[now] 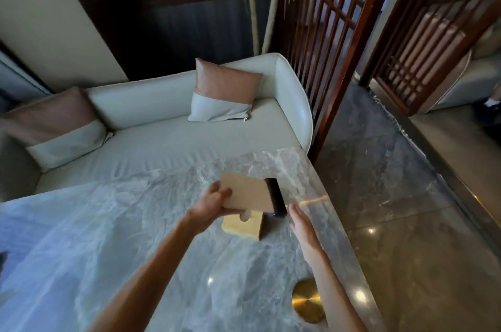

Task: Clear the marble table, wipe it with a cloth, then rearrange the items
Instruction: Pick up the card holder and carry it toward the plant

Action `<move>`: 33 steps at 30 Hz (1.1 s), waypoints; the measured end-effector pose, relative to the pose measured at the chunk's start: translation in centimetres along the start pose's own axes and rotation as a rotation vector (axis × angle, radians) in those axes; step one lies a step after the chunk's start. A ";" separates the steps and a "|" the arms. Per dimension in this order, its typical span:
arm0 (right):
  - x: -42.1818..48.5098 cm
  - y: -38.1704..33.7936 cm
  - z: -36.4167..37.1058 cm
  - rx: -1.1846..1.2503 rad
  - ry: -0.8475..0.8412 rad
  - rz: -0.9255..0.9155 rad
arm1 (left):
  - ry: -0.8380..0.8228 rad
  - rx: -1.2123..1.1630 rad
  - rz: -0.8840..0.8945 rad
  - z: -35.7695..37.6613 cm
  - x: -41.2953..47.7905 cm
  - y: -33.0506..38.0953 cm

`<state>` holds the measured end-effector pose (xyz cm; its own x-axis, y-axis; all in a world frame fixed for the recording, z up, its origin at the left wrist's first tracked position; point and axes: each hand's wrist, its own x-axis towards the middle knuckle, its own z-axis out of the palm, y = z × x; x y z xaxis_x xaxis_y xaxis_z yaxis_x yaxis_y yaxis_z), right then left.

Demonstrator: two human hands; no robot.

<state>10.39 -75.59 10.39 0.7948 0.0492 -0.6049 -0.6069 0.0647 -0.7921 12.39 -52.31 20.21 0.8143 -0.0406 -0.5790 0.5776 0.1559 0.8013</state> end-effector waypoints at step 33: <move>-33.2 23.3 43.1 0.290 -0.689 0.543 | 0.476 -0.098 0.350 -34.3 -52.9 -17.5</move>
<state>-30.12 -32.80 15.50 0.2825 0.7218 -0.6318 -0.9464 0.1020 -0.3066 -42.80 -19.07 31.67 0.8267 0.4727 -0.3052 0.2534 0.1716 0.9520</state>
